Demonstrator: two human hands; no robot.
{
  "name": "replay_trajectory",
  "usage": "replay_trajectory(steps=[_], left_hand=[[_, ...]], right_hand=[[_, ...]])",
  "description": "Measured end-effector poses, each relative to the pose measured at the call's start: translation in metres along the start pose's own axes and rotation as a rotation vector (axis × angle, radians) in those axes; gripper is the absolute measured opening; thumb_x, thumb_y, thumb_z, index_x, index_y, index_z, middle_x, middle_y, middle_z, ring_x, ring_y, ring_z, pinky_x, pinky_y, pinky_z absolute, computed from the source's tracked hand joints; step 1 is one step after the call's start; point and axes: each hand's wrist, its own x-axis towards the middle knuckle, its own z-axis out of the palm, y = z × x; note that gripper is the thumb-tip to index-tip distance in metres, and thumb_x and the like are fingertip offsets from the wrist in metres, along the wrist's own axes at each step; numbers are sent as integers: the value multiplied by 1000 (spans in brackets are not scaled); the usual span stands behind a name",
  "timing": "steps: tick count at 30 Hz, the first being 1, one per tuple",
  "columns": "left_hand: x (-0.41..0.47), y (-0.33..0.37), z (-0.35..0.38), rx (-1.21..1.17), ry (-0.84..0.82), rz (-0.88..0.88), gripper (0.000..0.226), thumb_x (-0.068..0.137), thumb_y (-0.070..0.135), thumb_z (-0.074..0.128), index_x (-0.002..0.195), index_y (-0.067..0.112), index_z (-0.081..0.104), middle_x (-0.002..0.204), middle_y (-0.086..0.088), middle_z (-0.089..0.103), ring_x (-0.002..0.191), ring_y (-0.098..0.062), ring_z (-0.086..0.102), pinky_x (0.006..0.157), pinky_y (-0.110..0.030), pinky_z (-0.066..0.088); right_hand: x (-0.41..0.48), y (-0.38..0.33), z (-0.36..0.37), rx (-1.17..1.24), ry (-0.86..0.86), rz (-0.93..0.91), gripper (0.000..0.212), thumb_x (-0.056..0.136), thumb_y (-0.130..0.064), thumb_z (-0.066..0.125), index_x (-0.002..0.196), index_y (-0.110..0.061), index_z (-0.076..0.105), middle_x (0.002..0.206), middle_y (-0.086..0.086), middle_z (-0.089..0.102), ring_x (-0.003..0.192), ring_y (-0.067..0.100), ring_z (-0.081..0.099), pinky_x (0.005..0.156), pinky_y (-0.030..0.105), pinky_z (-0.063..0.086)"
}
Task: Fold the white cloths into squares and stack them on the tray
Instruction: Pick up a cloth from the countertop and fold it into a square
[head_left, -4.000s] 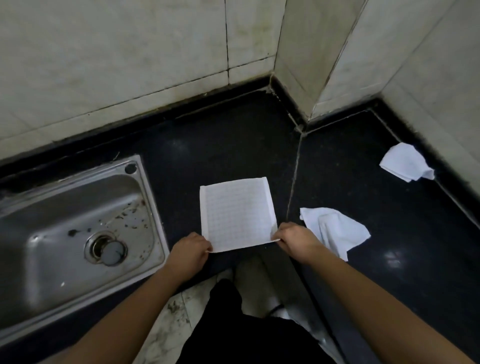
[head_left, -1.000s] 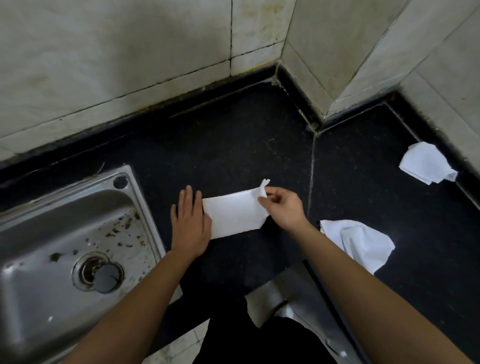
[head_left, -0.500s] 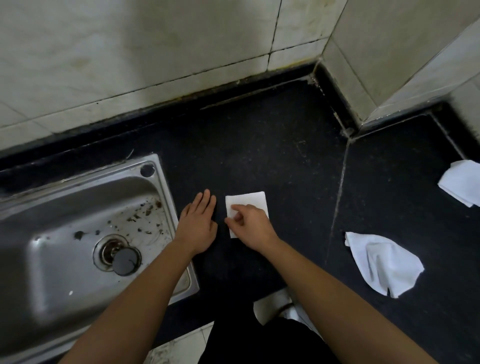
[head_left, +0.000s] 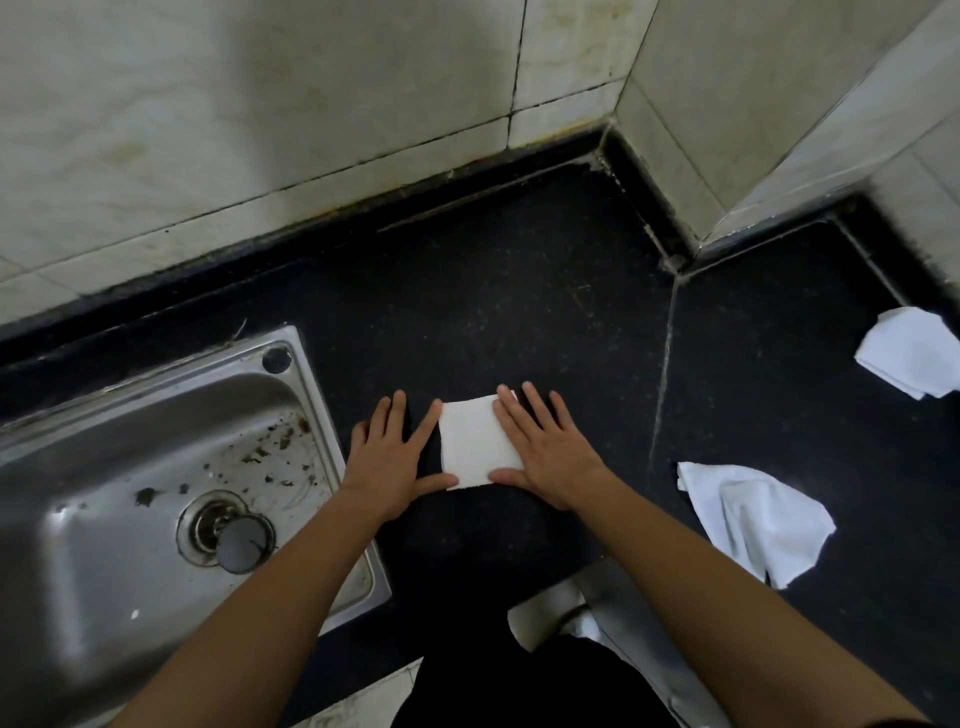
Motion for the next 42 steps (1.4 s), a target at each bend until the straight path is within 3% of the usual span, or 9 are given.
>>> replay_trajectory(steps=[11, 14, 16, 19, 23, 28, 34, 38, 42], left_hand=[[4, 0, 11, 11, 19, -15, 104, 78, 86, 33, 147, 38, -29, 163, -18, -15, 150, -37, -7, 118, -53, 11], [3, 0, 9, -17, 3, -13, 105, 78, 86, 34, 147, 39, -28, 162, -18, -17, 150, -36, -10, 118, -54, 9], [3, 0, 9, -31, 1, -15, 104, 78, 86, 36, 150, 39, -24, 162, -17, -17, 150, -35, -10, 118, -53, 8], [2, 0, 9, -52, 18, -20, 105, 77, 86, 37, 151, 40, -20, 163, -17, -15, 150, -35, -10, 118, -53, 8], [0, 1, 10, -99, 64, -25, 106, 75, 87, 42, 155, 39, -9, 164, -17, -9, 151, -35, -4, 117, -54, 11], [-5, 2, 7, -143, 44, -24, 104, 73, 87, 45, 154, 38, 3, 164, -14, -10, 151, -33, -7, 119, -53, 9], [-2, 12, -16, -413, 116, -98, 75, 94, 64, 40, 154, 23, 22, 164, -12, 10, 150, -30, 7, 119, -54, 12], [19, 35, -51, -341, 209, 164, 75, 95, 34, 56, 156, 22, 16, 164, -13, 9, 150, -31, 6, 118, -53, 18], [43, 85, -87, -206, 23, 482, 76, 94, 28, 60, 155, 37, 17, 164, -4, -9, 150, -25, -13, 120, -50, 7]], right_hand=[[7, 0, -3, 60, -75, 7, 100, 92, -77, 23, 152, -15, -27, 157, 4, -39, 148, 32, -27, 122, 54, -6], [-3, -1, -3, 196, 15, 20, 97, 93, -72, 34, 158, -16, -11, 164, 5, -23, 152, 30, -14, 124, 49, 0], [-14, -5, 2, 365, 160, 116, 87, 95, -66, 42, 159, -15, 10, 166, 10, 5, 150, 29, 12, 122, 45, 17], [-30, -16, 9, 541, 341, 359, 68, 96, -59, 47, 148, -16, 39, 138, 8, 48, 122, 25, 50, 100, 41, 46], [-33, -28, 8, 812, 205, 579, 49, 91, -56, 57, 128, -24, 56, 119, -1, 56, 103, 18, 61, 84, 36, 54], [-30, -29, 2, 1133, 205, 678, 21, 89, -37, 68, 105, -23, 66, 102, -6, 66, 97, 13, 63, 80, 29, 52], [-36, -16, -7, 1412, 170, 717, 35, 83, -28, 77, 116, -18, 71, 104, 0, 73, 100, 16, 68, 97, 37, 54], [-55, 3, -20, 1360, 194, 651, 18, 85, -26, 75, 102, -29, 75, 99, -10, 72, 96, 8, 67, 92, 27, 53], [-91, 21, -24, 1190, 233, 578, 13, 86, -29, 73, 99, -34, 74, 96, -17, 71, 92, 3, 66, 84, 23, 52]])
